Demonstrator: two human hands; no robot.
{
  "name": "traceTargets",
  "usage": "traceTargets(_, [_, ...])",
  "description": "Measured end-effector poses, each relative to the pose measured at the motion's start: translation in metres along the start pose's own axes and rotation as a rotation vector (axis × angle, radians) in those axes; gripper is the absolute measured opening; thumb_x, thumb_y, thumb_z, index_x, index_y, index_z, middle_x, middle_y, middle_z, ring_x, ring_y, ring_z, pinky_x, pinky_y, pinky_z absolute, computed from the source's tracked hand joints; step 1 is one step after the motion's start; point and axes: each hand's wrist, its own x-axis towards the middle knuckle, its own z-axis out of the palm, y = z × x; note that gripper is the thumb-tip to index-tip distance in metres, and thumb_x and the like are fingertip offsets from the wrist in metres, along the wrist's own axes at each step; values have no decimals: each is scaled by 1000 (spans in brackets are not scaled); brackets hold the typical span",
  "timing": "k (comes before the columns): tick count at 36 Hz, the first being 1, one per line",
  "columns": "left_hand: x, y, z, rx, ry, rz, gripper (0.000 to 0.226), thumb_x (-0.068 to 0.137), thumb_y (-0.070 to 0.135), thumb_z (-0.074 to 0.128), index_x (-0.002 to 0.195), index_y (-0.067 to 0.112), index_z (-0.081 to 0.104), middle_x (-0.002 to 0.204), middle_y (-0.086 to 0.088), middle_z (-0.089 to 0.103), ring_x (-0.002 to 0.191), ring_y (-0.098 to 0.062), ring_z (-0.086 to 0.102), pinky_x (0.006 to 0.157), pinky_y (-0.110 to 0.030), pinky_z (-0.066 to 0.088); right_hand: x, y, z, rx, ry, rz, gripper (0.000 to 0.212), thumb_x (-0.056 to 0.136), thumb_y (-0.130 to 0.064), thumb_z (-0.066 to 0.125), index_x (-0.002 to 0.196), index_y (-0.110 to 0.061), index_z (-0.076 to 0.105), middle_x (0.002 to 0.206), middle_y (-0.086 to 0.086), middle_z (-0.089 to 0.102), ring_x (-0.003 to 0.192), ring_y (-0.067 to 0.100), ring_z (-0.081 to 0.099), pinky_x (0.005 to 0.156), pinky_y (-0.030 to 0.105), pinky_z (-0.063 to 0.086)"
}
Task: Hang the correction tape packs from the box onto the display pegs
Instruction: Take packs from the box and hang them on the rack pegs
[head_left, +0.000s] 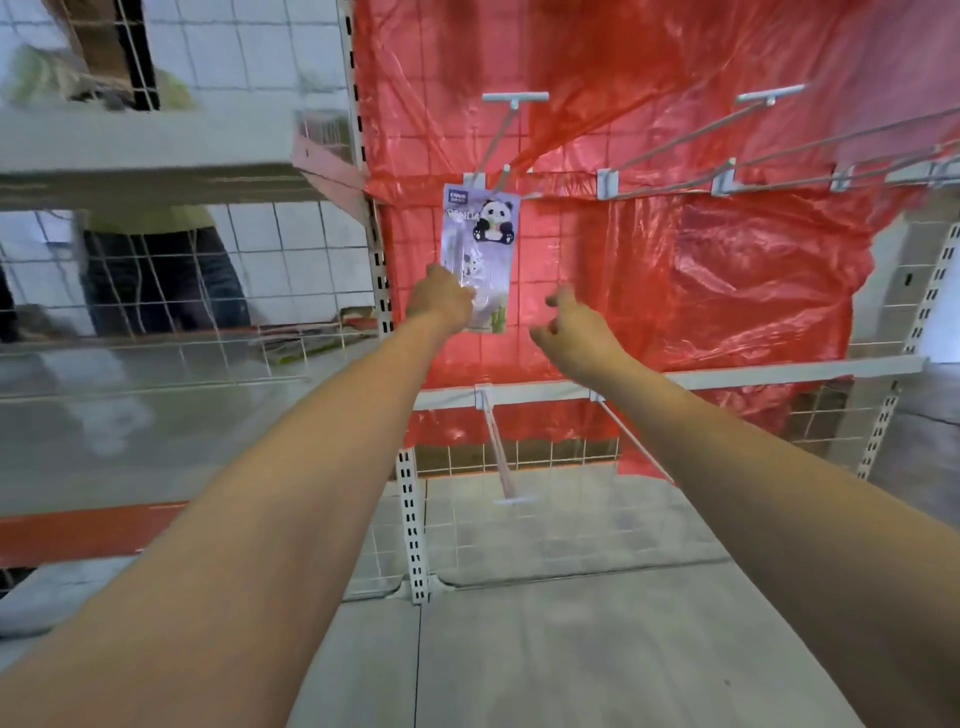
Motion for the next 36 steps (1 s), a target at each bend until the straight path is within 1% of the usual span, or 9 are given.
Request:
traceTargets(4, [10, -3, 0, 91, 12, -3, 43, 99, 20, 48, 133, -5, 40, 128, -24, 54, 114, -38, 55, 77, -35, 42, -10, 9, 5, -240, -29, -47, 48, 100, -24, 46, 141, -4, 31, 135, 19, 44, 120, 38, 47, 93, 43, 40])
traceTargets(6, [12, -4, 2, 124, 41, 29, 45, 98, 21, 49, 133, -6, 40, 130, -24, 51, 119, -37, 52, 91, -37, 42, -19, 15, 6, -380, -26, -67, 47, 100, -25, 43, 142, -6, 30, 138, 17, 42, 123, 36, 44, 94, 44, 40])
traceTargets(9, [14, -7, 5, 146, 74, 74, 45, 98, 20, 47, 134, -6, 40, 132, -24, 50, 120, -37, 50, 96, -38, 41, -34, 23, 9, -524, -1, -54, 45, 100, -26, 41, 140, -8, 31, 139, 13, 42, 126, 33, 42, 97, 46, 38])
traceTargets(11, [13, -9, 5, 159, 89, 90, 44, 98, 18, 47, 135, -5, 39, 134, -23, 48, 121, -37, 49, 93, -39, 41, -44, 27, 8, -596, 19, -37, 43, 100, -23, 40, 139, -8, 32, 139, 13, 43, 127, 32, 41, 99, 46, 36])
traceTargets(14, [14, -12, 4, 189, 63, 126, 41, 100, 16, 43, 137, -3, 40, 137, -20, 45, 120, -35, 50, 77, -33, 38, -58, 29, 3, -663, 30, 10, 41, 99, -22, 39, 138, -9, 33, 138, 13, 43, 128, 31, 41, 103, 47, 33])
traceTargets(18, [8, -15, 10, 129, 59, 119, 44, 98, 13, 49, 135, -8, 38, 131, -21, 50, 118, -37, 52, 85, -37, 44, -77, 30, -2, -704, 46, 37, 38, 99, -21, 40, 134, -9, 36, 133, 13, 46, 125, 31, 43, 104, 48, 33])
traceTargets(21, [-10, -27, 21, 129, -11, 133, 36, 96, 11, 52, 126, -7, 46, 122, -18, 56, 110, -36, 57, 77, -36, 44, -93, 31, -4, -727, 38, 52, 36, 100, -25, 41, 131, -9, 37, 134, 12, 46, 126, 31, 42, 102, 48, 34])
traceTargets(26, [-43, -29, 39, 197, -82, 275, 37, 98, 22, 49, 124, -4, 46, 124, -23, 57, 110, -39, 57, 78, -38, 44, -122, 42, -9, -746, 19, 127, 38, 102, -34, 38, 132, -11, 37, 137, 10, 45, 126, 30, 44, 99, 49, 36])
traceTargets(36, [-133, 9, 61, 314, -199, 714, 40, 98, 36, 48, 120, 3, 46, 118, -23, 57, 109, -42, 55, 80, -42, 43, -191, 58, -22, -761, 0, 294, 46, 100, -30, 39, 141, -10, 32, 146, 10, 37, 131, 29, 40, 102, 47, 35])
